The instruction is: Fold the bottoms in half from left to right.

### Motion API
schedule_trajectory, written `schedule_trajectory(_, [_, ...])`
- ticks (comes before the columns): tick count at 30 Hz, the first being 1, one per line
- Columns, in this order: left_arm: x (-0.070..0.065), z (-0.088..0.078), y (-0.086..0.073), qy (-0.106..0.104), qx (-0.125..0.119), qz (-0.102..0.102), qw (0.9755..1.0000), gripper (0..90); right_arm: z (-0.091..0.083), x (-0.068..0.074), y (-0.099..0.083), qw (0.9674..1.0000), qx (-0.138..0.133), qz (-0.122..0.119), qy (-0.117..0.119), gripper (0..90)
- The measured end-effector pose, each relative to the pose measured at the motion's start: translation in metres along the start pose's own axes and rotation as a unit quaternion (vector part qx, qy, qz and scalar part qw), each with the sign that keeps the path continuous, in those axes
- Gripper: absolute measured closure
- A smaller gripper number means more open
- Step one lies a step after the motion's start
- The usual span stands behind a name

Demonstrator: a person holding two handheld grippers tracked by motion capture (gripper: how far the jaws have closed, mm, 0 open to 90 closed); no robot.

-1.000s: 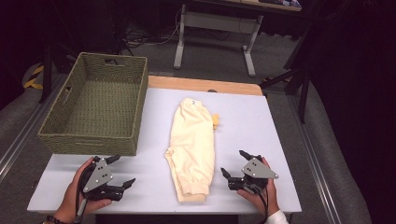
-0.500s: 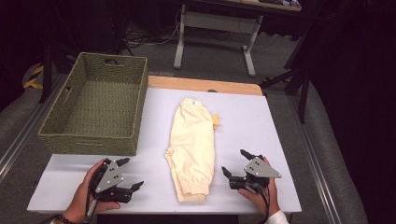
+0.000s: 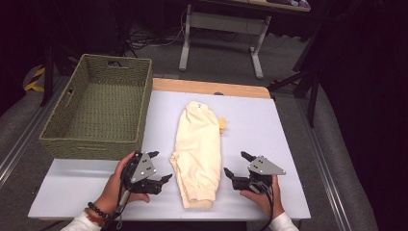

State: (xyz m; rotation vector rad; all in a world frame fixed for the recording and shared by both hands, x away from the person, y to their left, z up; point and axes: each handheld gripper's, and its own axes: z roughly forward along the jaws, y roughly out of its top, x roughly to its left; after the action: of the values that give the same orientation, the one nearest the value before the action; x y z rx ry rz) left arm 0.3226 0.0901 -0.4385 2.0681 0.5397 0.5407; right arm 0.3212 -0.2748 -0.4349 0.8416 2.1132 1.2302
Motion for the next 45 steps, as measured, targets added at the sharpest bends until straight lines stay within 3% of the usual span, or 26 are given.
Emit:
schedule_trajectory(3, [0.004, 0.012, 0.01, -0.008, -0.01, -0.011, 0.9998, 18.2, 0.004, -0.003, 0.003, 1.0, -0.003, 0.005, 0.002, 17.9])
schedule_trajectory(7, [0.01, 0.024, 0.022, -0.013, -0.021, -0.025, 0.9994, 18.3, 0.007, -0.004, 0.007, 0.9999, -0.004, -0.005, -0.008, 17.8])
schedule_trajectory(15, [0.023, 0.051, 0.037, -0.019, -0.025, -0.048, 0.9983, 18.2, 0.021, -0.014, 0.017, 0.9998, -0.006, -0.007, -0.015, 17.8])
schedule_trajectory(21, [0.032, 0.072, 0.039, -0.018, -0.015, -0.068, 0.9974, 18.3, 0.037, -0.016, 0.019, 0.9999, 0.004, -0.006, -0.012, 18.0])
schedule_trajectory(26, [0.034, 0.081, 0.032, -0.033, 0.006, -0.075, 0.9966, 22.7, 0.048, -0.011, 0.022, 0.9998, 0.013, -0.013, -0.001, 20.2])
schedule_trajectory(29, [0.03, 0.083, 0.027, -0.042, 0.025, -0.063, 0.9968, 33.4, 0.052, -0.005, 0.021, 0.9992, 0.026, -0.024, 0.019, 33.6])
schedule_trajectory(31, [0.027, 0.084, 0.024, -0.056, 0.038, -0.051, 0.9964, 46.5, 0.053, -0.001, 0.019, 0.998, 0.035, -0.033, 0.04, 51.1])
schedule_trajectory(35, [0.021, 0.086, 0.023, -0.067, 0.064, -0.026, 0.9954, 63.5, 0.058, 0.008, 0.017, 0.9946, 0.06, -0.045, 0.072, 72.8])
schedule_trajectory(38, [0.019, 0.087, 0.023, -0.069, 0.077, -0.015, 0.9945, 66.8, 0.06, 0.013, 0.015, 0.9922, 0.074, -0.053, 0.086, 79.9])
schedule_trajectory(42, [0.018, 0.088, 0.022, -0.071, 0.088, -0.013, 0.9935, 68.8, 0.065, 0.023, 0.01, 0.985, 0.103, -0.078, 0.115, 83.8])
schedule_trajectory(45, [0.016, 0.088, 0.022, -0.067, 0.089, -0.013, 0.9937, 68.7, 0.066, 0.026, 0.01, 0.9841, 0.107, -0.081, 0.117, 82.6])
